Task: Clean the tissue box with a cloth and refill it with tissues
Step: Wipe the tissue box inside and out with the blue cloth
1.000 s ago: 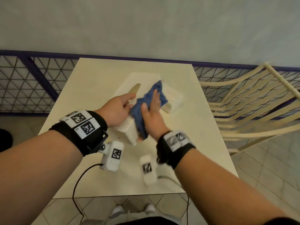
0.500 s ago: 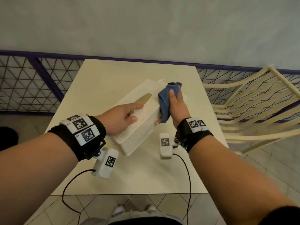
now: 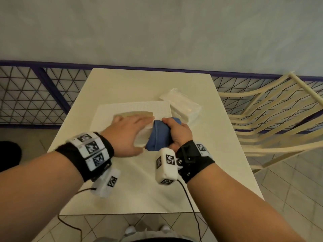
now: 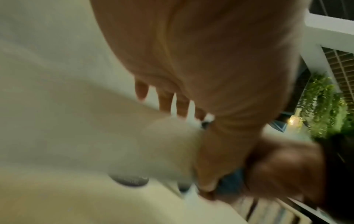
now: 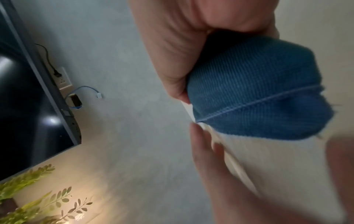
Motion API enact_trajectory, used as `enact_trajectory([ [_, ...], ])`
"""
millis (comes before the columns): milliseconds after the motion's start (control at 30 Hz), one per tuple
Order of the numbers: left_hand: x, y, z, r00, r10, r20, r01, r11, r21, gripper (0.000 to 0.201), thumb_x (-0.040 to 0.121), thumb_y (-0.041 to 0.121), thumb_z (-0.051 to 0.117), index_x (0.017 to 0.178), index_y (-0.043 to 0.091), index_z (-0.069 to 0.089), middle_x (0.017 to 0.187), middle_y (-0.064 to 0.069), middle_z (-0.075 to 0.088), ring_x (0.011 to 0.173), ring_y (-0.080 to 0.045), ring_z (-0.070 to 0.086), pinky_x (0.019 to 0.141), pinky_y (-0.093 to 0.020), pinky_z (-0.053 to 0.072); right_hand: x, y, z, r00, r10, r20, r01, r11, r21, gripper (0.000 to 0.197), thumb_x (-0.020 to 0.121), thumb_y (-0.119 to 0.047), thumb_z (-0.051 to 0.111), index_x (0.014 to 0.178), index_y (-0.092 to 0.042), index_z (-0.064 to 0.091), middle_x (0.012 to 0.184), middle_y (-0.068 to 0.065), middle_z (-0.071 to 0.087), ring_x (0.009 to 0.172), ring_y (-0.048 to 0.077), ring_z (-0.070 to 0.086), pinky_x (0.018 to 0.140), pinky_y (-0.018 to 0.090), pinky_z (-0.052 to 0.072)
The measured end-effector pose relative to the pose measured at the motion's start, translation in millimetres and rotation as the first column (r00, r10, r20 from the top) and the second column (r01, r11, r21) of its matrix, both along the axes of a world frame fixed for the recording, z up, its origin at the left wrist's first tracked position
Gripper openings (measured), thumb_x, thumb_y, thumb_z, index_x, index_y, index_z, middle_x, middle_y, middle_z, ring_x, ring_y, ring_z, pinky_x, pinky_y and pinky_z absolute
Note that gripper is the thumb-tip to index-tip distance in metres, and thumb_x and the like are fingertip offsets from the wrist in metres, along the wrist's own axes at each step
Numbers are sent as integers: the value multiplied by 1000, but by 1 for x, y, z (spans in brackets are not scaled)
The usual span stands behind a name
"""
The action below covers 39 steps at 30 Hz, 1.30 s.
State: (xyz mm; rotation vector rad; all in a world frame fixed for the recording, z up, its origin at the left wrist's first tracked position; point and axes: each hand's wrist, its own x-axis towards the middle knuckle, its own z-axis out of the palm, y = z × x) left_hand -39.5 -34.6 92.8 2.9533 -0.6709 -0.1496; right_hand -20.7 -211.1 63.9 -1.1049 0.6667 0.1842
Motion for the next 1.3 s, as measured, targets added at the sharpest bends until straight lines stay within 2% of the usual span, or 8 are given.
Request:
enact_trajectory([
  [267, 0, -17, -24, 871, 143, 470, -67, 982, -174, 90, 68, 34, 68, 145, 14, 26, 118, -8, 61, 111, -25, 44, 85, -40, 28, -16, 16, 15, 988, 18, 155, -25, 999, 43, 28, 78, -28, 75, 100, -17, 62, 99, 7, 73, 91, 23, 70, 85, 43, 58],
  [467, 8, 4, -5, 913, 191, 360, -108, 965, -238, 95, 59, 22, 71, 143, 28, 27, 128, -4, 53, 118, -28, 43, 104, -51, 26, -12, -9, 24, 977, -80, 198, 111, 983, -149, 39, 95, -33, 55, 123, -5, 55, 124, 22, 62, 105, 37, 64, 88, 44, 52],
  [700, 8, 2, 9, 899, 372, 232, -224, 845, -487, 76, 69, 10, 66, 134, 35, 36, 135, 8, 43, 120, -18, 44, 77, -36, 46, -14, -24, 76, 898, 59, 436, 119, 922, -369, 39, 100, -45, 39, 118, -16, 58, 118, 6, 64, 108, 19, 60, 91, 36, 50],
  [767, 10, -7, 10, 906, 365, 215, -194, 809, -556, 73, 70, 9, 68, 133, 30, 38, 133, 5, 44, 115, -20, 50, 78, -36, 48, -20, 0, 79, 820, 325, 472, -3, 826, -563, 43, 99, -48, 35, 129, -23, 54, 136, 4, 54, 126, 19, 49, 105, 35, 39],
  [833, 10, -18, 12, 912, 360, 198, -157, 750, -642, 64, 72, 12, 71, 129, 22, 44, 129, -1, 47, 110, -20, 54, 80, -35, 49, -25, 21, 67, 663, 679, 316, -116, 509, -853, 49, 100, -46, 27, 147, -34, 31, 162, -1, 15, 149, 18, 9, 118, 40, 6],
  [900, 9, -23, 13, 911, 353, 213, -118, 718, -686, 59, 72, 15, 75, 124, 17, 46, 124, -4, 49, 107, -18, 54, 80, -29, 46, -22, 22, 55, 589, 778, 219, -99, 338, -936, 51, 103, -40, 25, 152, -37, 12, 162, -10, -9, 148, 15, -17, 115, 46, -10],
  [1100, 2, -20, 8, 913, 347, 217, -78, 668, -740, 71, 64, 23, 84, 122, 28, 44, 119, 9, 44, 108, -12, 52, 85, -31, 48, 3, 4, 47, 786, 545, 292, -11, 485, -875, 51, 103, -38, 24, 153, -31, 13, 163, -3, -1, 150, 18, -5, 118, 58, 2],
  [1300, 7, -23, 17, 919, 350, 181, -104, 659, -745, 52, 71, 33, 73, 115, 24, 47, 111, 9, 46, 105, -18, 53, 82, -34, 49, -23, 28, 48, 603, 762, 237, 14, 287, -958, 55, 99, -47, 33, 151, -41, 13, 162, -12, -4, 149, 13, -14, 112, 51, -16],
])
